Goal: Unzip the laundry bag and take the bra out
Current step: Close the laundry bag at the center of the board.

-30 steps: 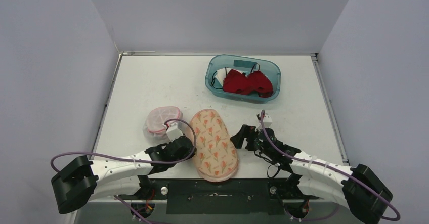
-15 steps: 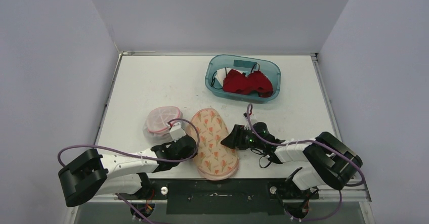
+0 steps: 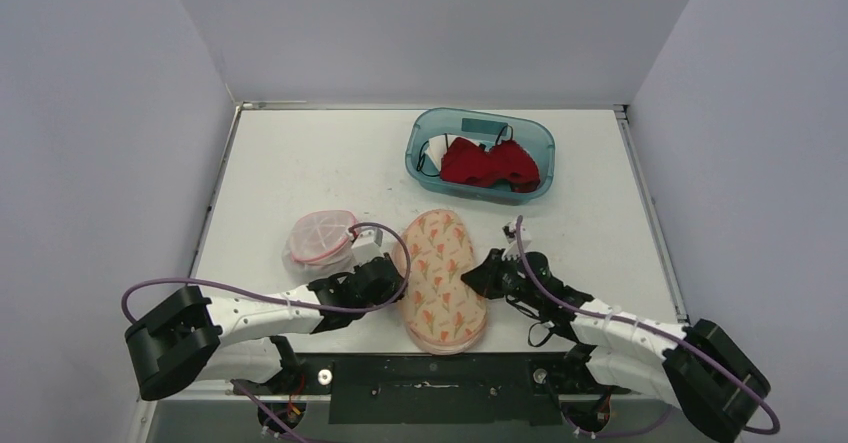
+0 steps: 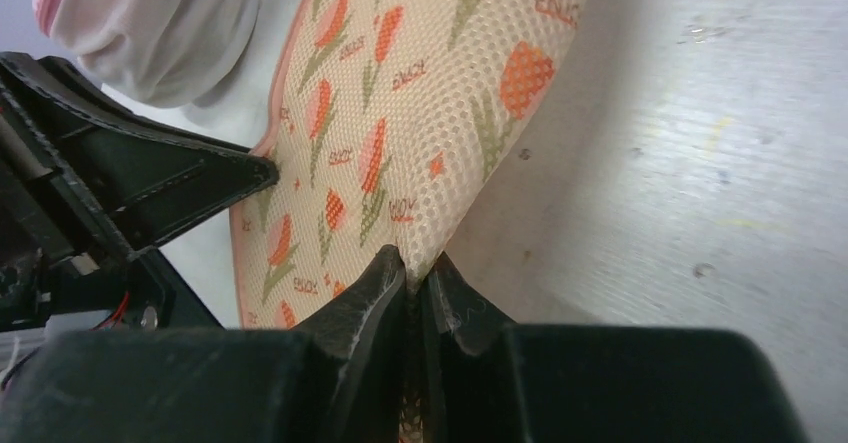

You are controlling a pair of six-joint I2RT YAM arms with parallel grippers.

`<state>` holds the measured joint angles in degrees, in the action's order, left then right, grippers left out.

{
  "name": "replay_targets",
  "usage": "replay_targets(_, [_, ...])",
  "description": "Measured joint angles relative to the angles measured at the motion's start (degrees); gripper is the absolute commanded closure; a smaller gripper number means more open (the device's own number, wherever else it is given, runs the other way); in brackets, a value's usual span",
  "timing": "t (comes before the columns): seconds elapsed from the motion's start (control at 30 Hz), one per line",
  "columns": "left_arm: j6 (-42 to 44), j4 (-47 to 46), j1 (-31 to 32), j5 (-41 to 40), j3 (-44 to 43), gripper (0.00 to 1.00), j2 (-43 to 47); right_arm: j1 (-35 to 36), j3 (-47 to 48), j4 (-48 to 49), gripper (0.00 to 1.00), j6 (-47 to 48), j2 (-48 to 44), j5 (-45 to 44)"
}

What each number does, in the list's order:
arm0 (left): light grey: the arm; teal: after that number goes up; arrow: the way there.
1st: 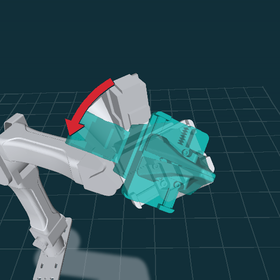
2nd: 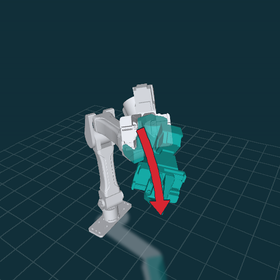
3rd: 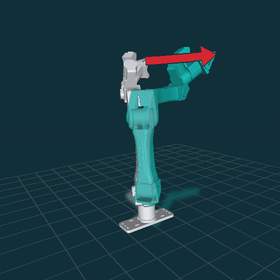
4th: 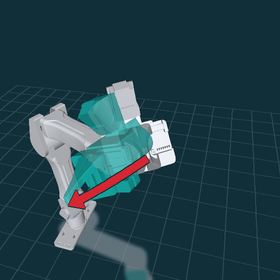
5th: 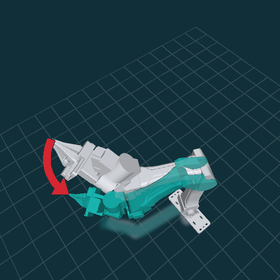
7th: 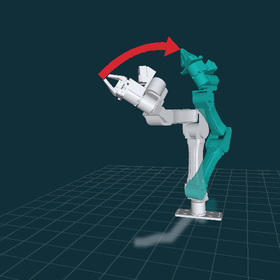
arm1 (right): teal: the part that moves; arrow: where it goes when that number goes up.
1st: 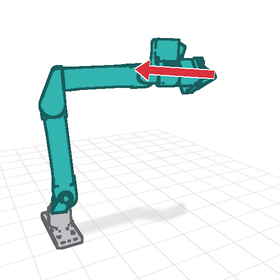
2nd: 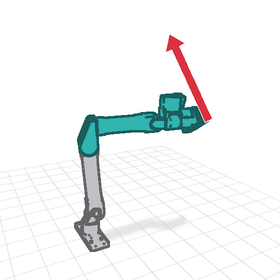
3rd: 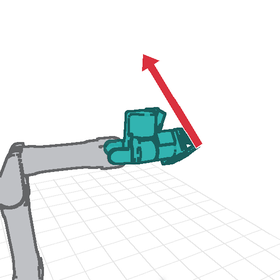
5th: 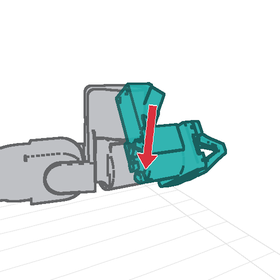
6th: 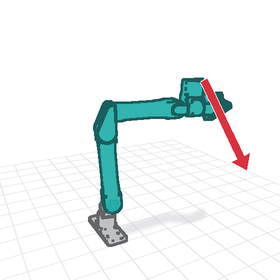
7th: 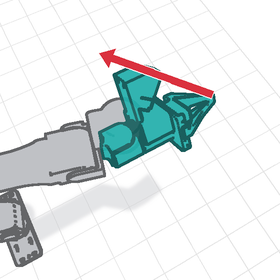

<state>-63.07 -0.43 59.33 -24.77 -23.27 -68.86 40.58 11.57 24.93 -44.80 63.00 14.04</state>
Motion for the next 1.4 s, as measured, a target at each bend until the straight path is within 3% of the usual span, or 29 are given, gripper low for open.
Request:
replay_targets(0.1, [1.9, 0.5, 0.0, 0.1, -3.4, 0.64, -0.6, 0.1, -1.5, -6.6, 0.95, 0.8, -8.5, -4.6])
replay_targets(0.2, [2.6, 1.0, 0.2, 0.0, -4.7, 0.54, -0.2, 0.6, -2.5, -12.7, 0.94, 0.8, -14.9, -8.5])
replay_targets(0.27, [2.9, 1.9, 0.2, 0.0, -4.7, 0.50, 0.5, 1.0, -2.8, -15.8, 0.84, 0.8, -17.4, -10.4])
replay_targets(0.37, [3.0, 2.9, 0.2, -0.2, -4.7, 0.47, 1.3, 1.7, -3.2, -19.2, 0.63, 0.6, -19.0, -12.6])
replay_targets(0.4, [3.0, 3.1, 0.2, -0.3, -4.7, 0.47, 1.3, 1.9, -3.3, -20.0, 0.49, 0.4, -19.2, -13.1])
replay_targets(0.5, [3.8, 4.0, 0.1, -0.6, -5.1, 0.47, 1.0, 2.3, -3.3, -21.9, 0.34, 0.1, -19.3, -14.2])
replay_targets(0.63, [6.3, 4.7, -0.9, -0.3, -9.4, 0.47, -3.0, 2.6, -3.3, -23.6, 0.24, 0.2, -19.4, -15.4])
replay_targets(0.83, [11.6, 4.3, -2.8, 3.0, -17.1, 0.48, -8.9, 2.6, -3.3, -26.0, 0.20, 0.1, -22.0, -16.5])
replay_targets(1.17, [13.0, 3.9, -3.2, 9.2, -17.3, 0.66, -13.7, 2.6, -3.3, -26.4, 0.19, -0.8, -23.4, -16.5])
replay_targets(1.33, [12.3, 3.1, -3.2, 11.6, -16.0, 0.96, -13.7, 2.6, -3.3, -26.3, 0.19, -0.9, -23.3, -16.5])
replay_targets(1.4, [12.1, 2.8, -3.2, 12.2, -16.0, 1.00, -13.7, 2.6, -3.3, -26.2, 0.19, -0.9, -23.1, -16.5])
